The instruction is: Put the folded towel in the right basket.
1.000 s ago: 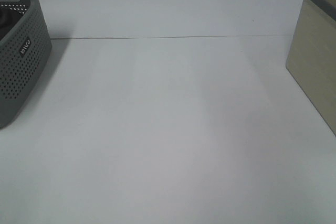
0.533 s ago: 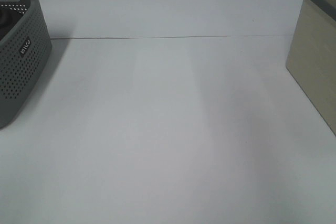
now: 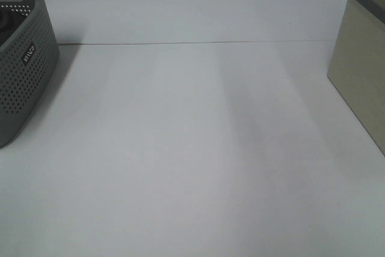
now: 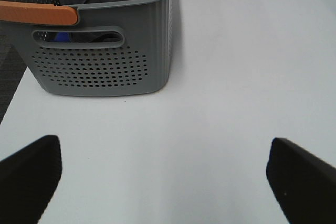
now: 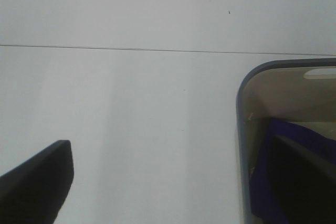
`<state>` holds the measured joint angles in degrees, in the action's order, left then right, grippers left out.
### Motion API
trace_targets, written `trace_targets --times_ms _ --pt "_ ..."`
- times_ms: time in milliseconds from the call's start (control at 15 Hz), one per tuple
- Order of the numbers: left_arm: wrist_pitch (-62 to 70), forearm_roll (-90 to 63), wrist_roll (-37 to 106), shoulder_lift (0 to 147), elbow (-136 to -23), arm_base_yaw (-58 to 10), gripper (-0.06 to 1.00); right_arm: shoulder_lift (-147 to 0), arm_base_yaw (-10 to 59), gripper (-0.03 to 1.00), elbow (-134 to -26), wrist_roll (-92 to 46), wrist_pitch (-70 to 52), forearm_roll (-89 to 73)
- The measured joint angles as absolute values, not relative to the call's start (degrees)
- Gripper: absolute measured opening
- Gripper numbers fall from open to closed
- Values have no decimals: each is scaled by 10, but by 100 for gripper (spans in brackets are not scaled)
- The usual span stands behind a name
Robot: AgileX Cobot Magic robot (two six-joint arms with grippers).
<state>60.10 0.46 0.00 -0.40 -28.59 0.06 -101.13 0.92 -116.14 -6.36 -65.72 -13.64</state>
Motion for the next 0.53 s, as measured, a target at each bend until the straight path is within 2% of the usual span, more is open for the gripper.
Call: trace_targets --times_ms 133,333,533 --pt "601 5 0 -4 -286 1 99 -975 72 96 -1153 -62 -644 -139" --pt "601 5 0 -4 -286 1 99 -964 83 96 -1136 -7 -685 -123" --pt "601 6 0 -4 -286 1 99 -949 83 96 -1072 9 -695 -94"
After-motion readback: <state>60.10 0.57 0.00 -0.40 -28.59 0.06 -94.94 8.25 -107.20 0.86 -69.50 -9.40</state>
